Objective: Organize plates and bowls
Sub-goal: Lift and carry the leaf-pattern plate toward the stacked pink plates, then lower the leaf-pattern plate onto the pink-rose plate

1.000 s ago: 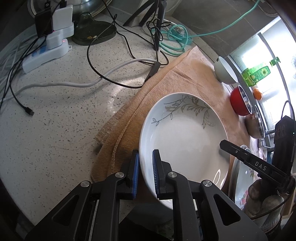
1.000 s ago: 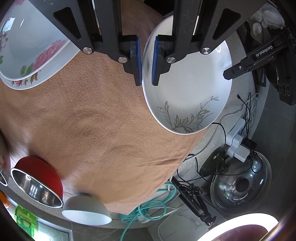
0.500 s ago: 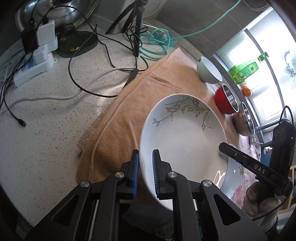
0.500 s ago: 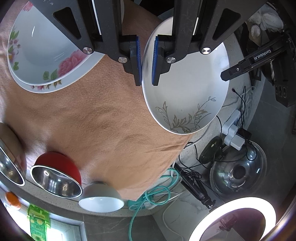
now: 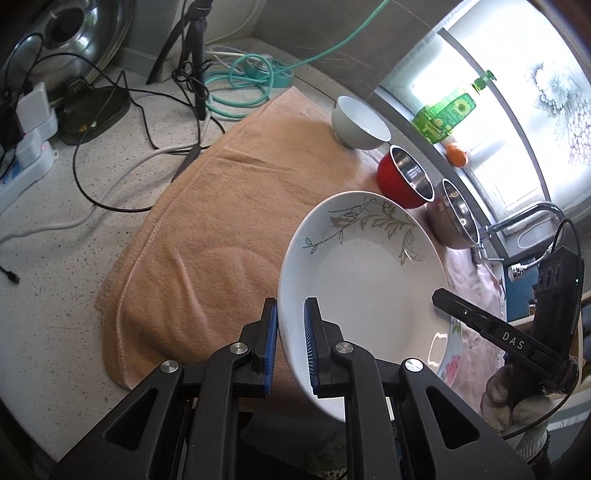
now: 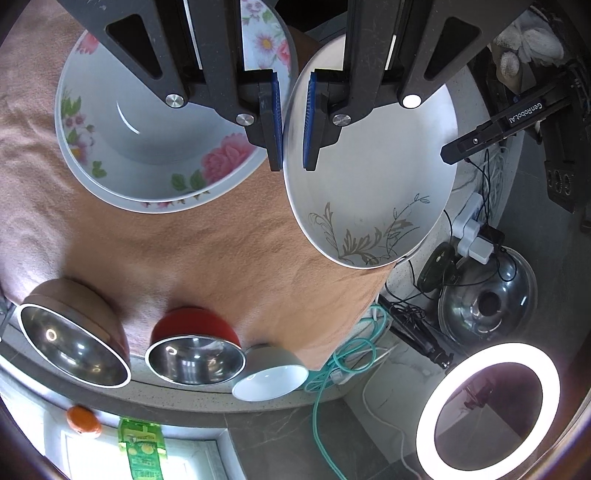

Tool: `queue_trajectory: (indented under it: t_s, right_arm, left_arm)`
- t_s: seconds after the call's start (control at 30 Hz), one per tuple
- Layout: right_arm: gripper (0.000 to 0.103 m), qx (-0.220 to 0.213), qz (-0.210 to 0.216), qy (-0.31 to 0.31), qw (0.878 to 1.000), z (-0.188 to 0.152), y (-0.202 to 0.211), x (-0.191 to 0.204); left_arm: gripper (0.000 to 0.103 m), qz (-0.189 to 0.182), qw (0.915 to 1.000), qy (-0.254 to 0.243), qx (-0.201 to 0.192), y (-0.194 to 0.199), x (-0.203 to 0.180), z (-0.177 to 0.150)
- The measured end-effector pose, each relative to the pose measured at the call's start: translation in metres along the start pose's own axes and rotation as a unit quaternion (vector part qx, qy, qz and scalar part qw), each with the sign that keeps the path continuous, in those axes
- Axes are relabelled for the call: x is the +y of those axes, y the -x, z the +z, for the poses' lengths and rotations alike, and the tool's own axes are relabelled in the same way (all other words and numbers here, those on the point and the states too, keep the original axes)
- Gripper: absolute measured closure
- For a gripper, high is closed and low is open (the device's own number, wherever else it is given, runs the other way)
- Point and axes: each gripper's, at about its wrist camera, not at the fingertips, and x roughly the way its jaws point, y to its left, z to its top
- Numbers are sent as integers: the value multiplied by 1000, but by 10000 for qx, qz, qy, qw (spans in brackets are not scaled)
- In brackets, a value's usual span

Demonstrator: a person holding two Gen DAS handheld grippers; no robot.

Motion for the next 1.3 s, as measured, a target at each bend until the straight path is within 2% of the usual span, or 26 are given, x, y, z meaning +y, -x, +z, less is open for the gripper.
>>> queue_trajectory:
  t_s: [0.4,0.8,1.3]
  right_arm:
    - [93,-247,-230,-458,9984,-18,33,-42]
    - [93,-414,-521,-951,9932,-39,58,-85]
    - [93,-403,-782,-1316,9874,-58,67,-121]
  left_arm:
    - [91,-247,9983,-493,205,-17,-43,-1]
    - [91,-421,9927,-1013,492,-40,-85,-8]
    - [91,-443,9870,-1352,747,-60,-112,-21]
